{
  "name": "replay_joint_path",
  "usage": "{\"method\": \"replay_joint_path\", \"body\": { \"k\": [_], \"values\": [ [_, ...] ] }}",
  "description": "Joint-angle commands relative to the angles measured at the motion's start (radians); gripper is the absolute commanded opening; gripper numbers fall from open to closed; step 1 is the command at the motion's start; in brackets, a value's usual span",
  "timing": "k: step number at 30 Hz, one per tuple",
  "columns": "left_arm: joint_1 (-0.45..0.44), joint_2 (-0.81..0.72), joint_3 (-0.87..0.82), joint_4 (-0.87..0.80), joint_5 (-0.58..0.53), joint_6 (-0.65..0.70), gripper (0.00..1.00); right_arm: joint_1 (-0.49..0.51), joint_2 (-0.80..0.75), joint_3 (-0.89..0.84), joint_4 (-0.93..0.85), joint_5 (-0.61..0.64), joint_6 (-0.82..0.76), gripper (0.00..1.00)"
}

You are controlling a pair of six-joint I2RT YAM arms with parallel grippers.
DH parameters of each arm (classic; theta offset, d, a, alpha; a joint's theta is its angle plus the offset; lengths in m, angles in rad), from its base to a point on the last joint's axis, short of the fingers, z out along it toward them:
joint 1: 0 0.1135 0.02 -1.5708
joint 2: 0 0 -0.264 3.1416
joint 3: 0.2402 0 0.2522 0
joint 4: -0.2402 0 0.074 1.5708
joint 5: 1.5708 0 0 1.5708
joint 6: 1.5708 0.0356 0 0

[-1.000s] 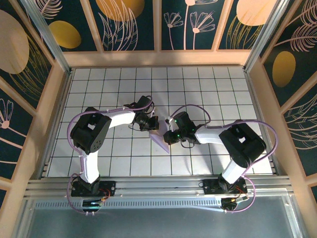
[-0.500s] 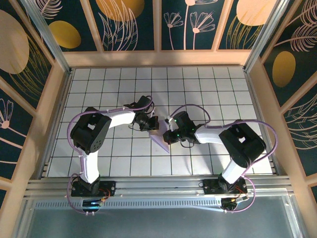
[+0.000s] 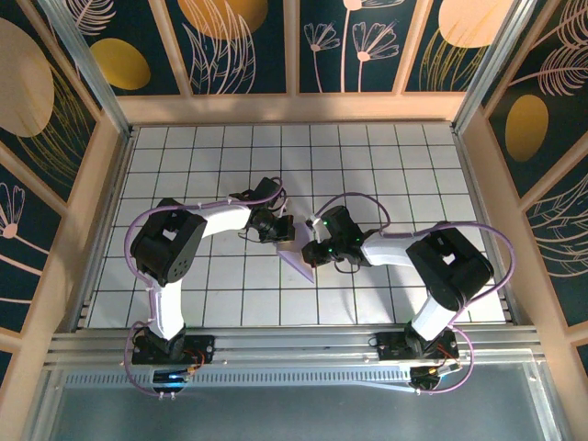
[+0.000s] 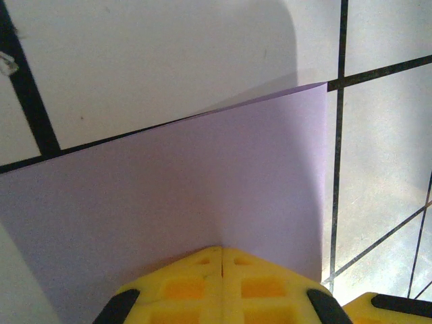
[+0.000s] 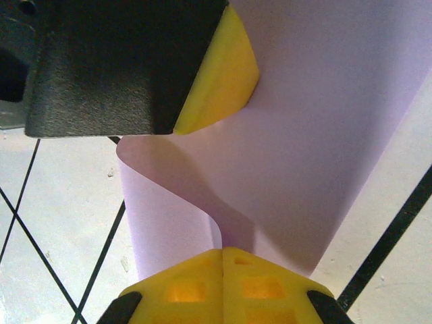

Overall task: Fold a paper plane with a square sheet of paper (fold left side to right side)
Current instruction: Third fold the triangle at the center of the table.

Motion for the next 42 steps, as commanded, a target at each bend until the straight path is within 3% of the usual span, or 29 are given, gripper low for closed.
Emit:
{"method": "replay_joint_path", "body": {
  "k": [1, 11, 17, 24, 29, 36, 42],
  "values": [
    [-0.005, 0.026, -0.019, -0.051, -0.059, 0.014, 0.01, -0.004, 0.023, 0.019, -0.002, 0.006, -0.009, 0.00],
    [-0.006, 0.017, -0.019, -0.048, -0.067, 0.011, 0.03, 0.000, 0.055, 0.013, -0.016, 0.015, -0.014, 0.00],
    [-0.004, -0.014, 0.010, -0.061, -0.102, 0.012, 0.11, 0.002, 0.055, -0.002, -0.019, 0.024, -0.016, 0.00],
    [0.025, -0.105, 0.052, -0.099, -0.144, 0.014, 0.20, 0.001, 0.048, -0.008, -0.023, 0.022, -0.019, 0.00],
    [0.052, -0.213, -0.010, -0.094, -0.151, -0.003, 0.17, 0.001, 0.040, -0.009, -0.023, 0.020, -0.019, 0.00],
    [0.027, -0.375, -0.251, 0.101, 0.035, -0.083, 0.08, 0.001, 0.042, -0.010, -0.025, 0.018, -0.022, 0.00],
    [-0.035, -0.346, -0.355, 0.257, 0.123, -0.182, 0.07, 0.002, 0.040, -0.015, -0.028, 0.022, -0.020, 0.00]
  ]
}}
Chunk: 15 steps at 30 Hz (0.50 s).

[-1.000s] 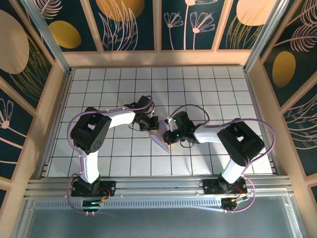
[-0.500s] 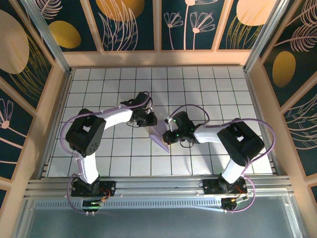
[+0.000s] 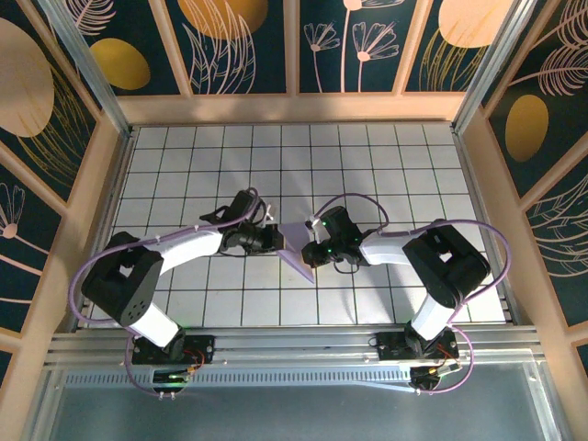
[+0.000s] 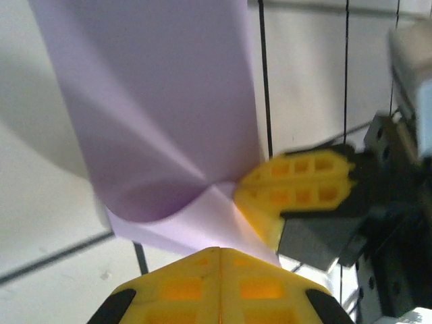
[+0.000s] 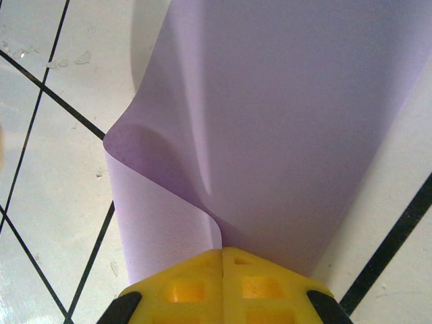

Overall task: Fold a paper plane with a square sheet of paper (fold left side to right side)
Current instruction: Third fold the triangle at the center of the table.

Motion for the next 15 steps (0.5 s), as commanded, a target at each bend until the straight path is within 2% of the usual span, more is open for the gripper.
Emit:
{"method": "replay_joint_path", "body": {
  "k": [1, 15],
  "values": [
    [-0.026, 0.037, -0.022, 0.131, 0.080, -0.076, 0.06, 0.002, 0.014, -0.020, -0.033, 0.022, -0.019, 0.00],
    [-0.055, 0.173, -0.002, 0.146, 0.055, -0.080, 0.06, 0.004, 0.016, -0.019, -0.042, 0.026, -0.020, 0.00]
  ]
}}
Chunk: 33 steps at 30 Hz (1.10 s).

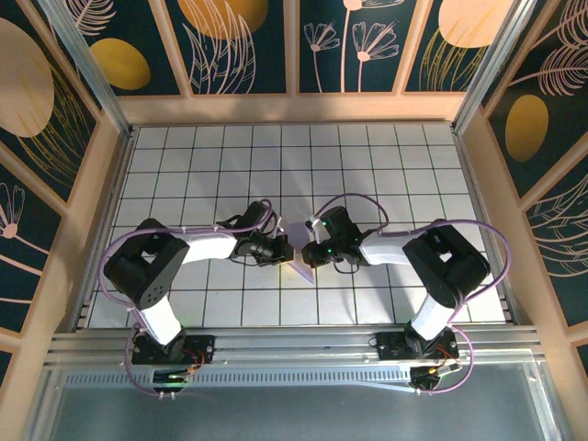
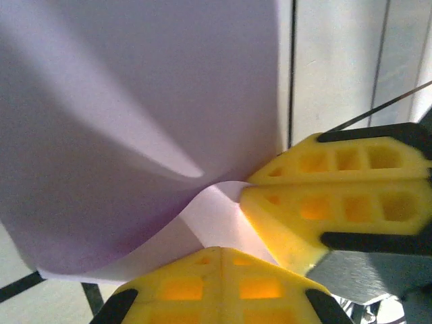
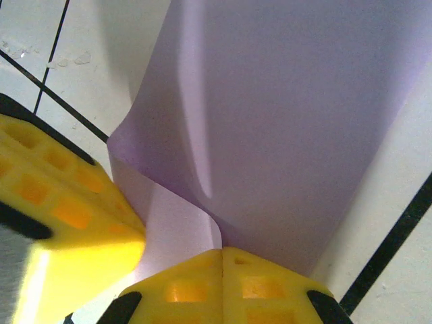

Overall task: Fold a paper plane with a square sheet of paper (fold left side to right side)
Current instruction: Third fold the triangle at the center of the table.

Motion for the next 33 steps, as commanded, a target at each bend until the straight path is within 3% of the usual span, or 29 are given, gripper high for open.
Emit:
{"method": "replay_joint_path", "body": {
  "k": [1, 24, 33],
  "values": [
    [-0.006, 0.024, 0.011, 0.003, -0.010, -0.005, 0.05, 0.003, 0.016, -0.019, -0.043, 0.028, -0.020, 0.00],
    [-0.006, 0.080, 0.012, -0.078, -0.084, 0.019, 0.01, -0.007, -0.018, 0.000, -0.031, 0.011, 0.018, 0.00],
    [-0.006, 0.095, 0.007, -0.085, -0.092, 0.020, 0.00, -0.037, -0.132, 0.020, -0.081, 0.000, 0.058, 0.21]
  ]
}}
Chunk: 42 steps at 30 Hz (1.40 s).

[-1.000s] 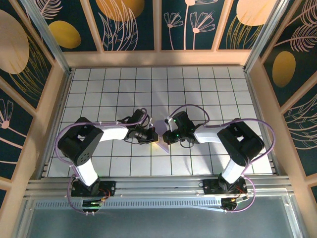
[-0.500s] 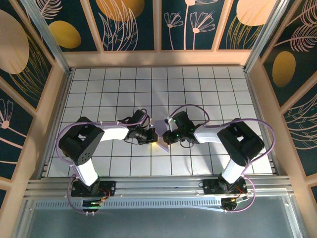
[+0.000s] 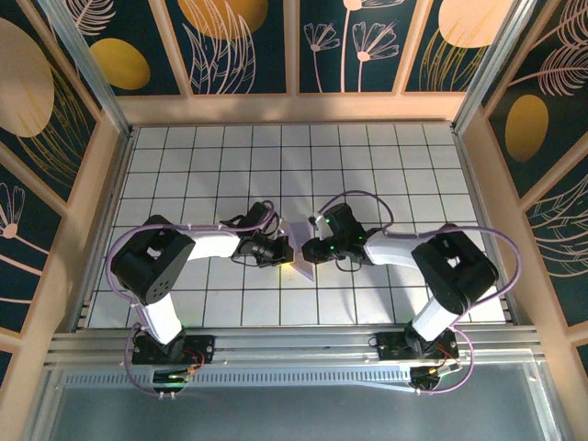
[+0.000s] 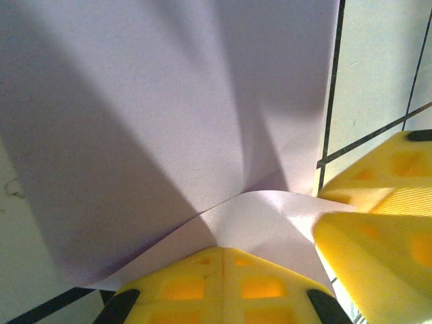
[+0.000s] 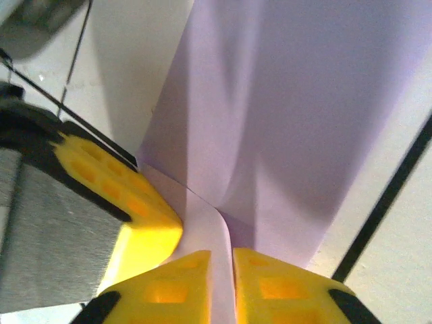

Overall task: Fold a paper plane with a square sheet of paper (fold left side to right side)
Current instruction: Third fold the triangle at the center of the table.

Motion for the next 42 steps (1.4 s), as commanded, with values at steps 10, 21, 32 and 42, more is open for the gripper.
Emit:
{"method": "replay_joint_path", "body": {
  "k": [10, 21, 32, 42],
  "values": [
    [-0.006, 0.049, -0.006, -0.061, -0.068, 0.014, 0.00, -0.039, -0.165, -0.040, -0.097, -0.205, 0.108, 0.12],
    [-0.006, 0.047, 0.004, -0.059, -0.068, 0.014, 0.02, -0.027, -0.061, -0.094, -0.019, -0.315, 0.216, 0.00],
    [-0.006, 0.035, 0.010, -0.050, -0.055, 0.004, 0.11, -0.002, -0.008, -0.113, 0.031, -0.314, 0.244, 0.00],
    [-0.006, 0.025, 0.025, -0.046, -0.045, -0.002, 0.15, 0.009, -0.004, -0.126, 0.032, -0.300, 0.248, 0.00]
  ]
}}
